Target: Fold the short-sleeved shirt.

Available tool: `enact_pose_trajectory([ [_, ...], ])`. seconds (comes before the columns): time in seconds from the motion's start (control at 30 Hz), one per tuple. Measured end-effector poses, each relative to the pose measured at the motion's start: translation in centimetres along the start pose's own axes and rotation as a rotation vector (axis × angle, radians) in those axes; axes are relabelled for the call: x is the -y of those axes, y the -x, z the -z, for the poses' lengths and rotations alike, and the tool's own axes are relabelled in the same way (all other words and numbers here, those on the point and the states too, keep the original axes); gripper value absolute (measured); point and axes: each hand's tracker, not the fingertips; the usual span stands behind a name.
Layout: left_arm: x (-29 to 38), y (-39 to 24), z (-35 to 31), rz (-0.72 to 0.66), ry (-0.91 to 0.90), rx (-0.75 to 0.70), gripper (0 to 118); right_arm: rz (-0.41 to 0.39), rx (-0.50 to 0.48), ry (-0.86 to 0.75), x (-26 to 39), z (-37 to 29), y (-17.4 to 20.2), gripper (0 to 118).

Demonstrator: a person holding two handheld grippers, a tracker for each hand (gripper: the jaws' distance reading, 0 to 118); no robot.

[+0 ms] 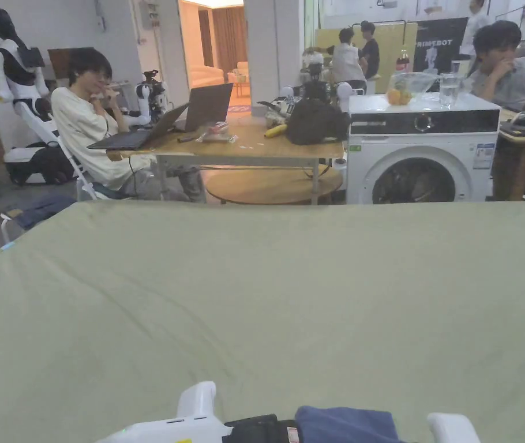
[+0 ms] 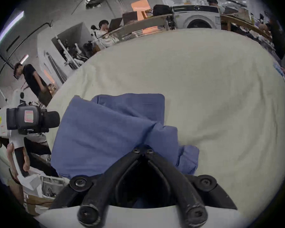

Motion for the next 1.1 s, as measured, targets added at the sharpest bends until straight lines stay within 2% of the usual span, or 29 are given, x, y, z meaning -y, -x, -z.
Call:
enact_pose_trajectory([
  [0.2, 0.8, 2.3, 6.2, -0.090, 0.152, 0.048, 59, 0.030, -0.015, -0.011, 0.0, -0.3, -0.3, 0],
  [0.27, 1.6, 2.4, 7.6, -0.093, 0.160, 0.018, 41, 0.019, -0.005, -0.014, 0.2, -0.3, 0.0, 0],
  [0.33, 2.0, 2.1, 7.1, -0.030, 0.116, -0.011, 36, 0.010, 0.007, -0.022, 0.4, -0.2, 0.2, 0],
  [0.43, 1.8, 1.9, 7.0, -0.054, 0.142, -0.022, 33, 0.018, 0.008, -0.032, 0.5, -0.2, 0.2, 0],
  [0.53, 2.0, 0.6, 7.0, 0.001, 0.128, -0.071, 30, 0.018, 0.017, -0.038, 0.5, -0.4, 0.6, 0],
  [0.63, 1.6, 1.0, 5.0, -0.053, 0.080, -0.026, 27, -0.025, 0.017, -0.097, 0.1, -2.4, 2.2, 0],
  [0.7, 0.7, 1.6, 2.0, -0.095, 0.027, 0.037, 27, -0.051, -0.066, -0.171, -0.4, -3.8, 4.3, 0],
  [0.77, -0.5, 2.6, -2.2, -0.097, -0.018, 0.020, 27, -0.111, -0.139, -0.191, -1.7, -4.0, 7.8, 0],
  [0.83, -1.4, 4.7, -6.7, -0.043, -0.065, -0.106, 27, -0.201, -0.173, -0.217, -3.1, -3.1, 11.7, 0],
  [0.97, -3.4, 11.3, -15.9, -0.123, -0.176, -0.335, 27, -0.334, -0.229, -0.253, -6.0, 2.0, 19.6, 0],
  [1.07, -4.9, 15.9, -19.4, -0.116, -0.201, -0.507, 27, -0.330, -0.321, -0.223, -7.8, 6.9, 24.5, 0],
  [1.1, -5.2, 17.0, -19.5, -0.124, -0.210, -0.513, 27, -0.318, -0.342, -0.208, -8.2, 8.2, 25.8, 0],
])
